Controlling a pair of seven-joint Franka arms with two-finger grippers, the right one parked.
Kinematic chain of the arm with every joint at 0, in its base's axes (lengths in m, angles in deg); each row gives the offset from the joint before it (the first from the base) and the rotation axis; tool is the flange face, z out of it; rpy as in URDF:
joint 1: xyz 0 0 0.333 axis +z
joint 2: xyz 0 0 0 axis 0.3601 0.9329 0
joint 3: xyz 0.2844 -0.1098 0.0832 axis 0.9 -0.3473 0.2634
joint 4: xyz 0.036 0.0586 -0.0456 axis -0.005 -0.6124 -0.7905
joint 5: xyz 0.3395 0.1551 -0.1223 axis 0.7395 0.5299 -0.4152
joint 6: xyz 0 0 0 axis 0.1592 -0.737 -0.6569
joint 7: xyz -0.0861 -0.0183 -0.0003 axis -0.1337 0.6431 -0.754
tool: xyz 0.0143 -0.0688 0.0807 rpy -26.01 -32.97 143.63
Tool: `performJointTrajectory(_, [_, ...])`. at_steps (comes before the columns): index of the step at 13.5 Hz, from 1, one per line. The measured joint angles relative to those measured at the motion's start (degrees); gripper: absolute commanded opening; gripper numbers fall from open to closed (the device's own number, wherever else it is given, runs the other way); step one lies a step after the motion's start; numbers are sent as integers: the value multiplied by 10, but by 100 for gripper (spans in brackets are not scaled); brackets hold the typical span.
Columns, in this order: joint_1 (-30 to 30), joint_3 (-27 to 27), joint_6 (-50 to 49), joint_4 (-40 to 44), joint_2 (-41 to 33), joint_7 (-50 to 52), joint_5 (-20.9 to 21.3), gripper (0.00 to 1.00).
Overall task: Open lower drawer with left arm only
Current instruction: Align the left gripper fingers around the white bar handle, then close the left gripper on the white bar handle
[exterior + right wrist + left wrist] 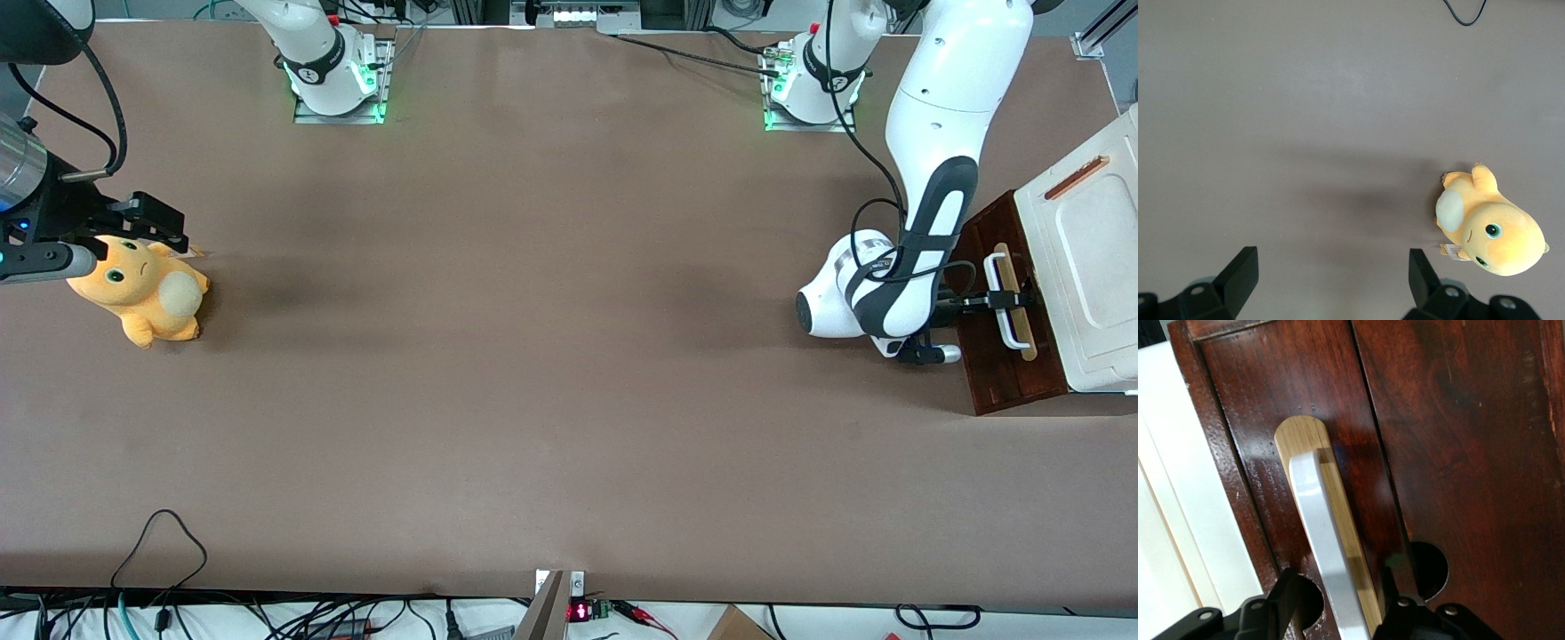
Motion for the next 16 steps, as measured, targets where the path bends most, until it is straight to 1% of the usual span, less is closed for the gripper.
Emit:
performJointTrajectory(4, [1, 0, 0, 0, 2, 5, 0, 38])
performJointTrajectory(10, [0, 0, -2, 0, 4, 7, 0, 28])
performJointTrajectory(16, [0, -1, -4, 1, 6, 18, 0, 24])
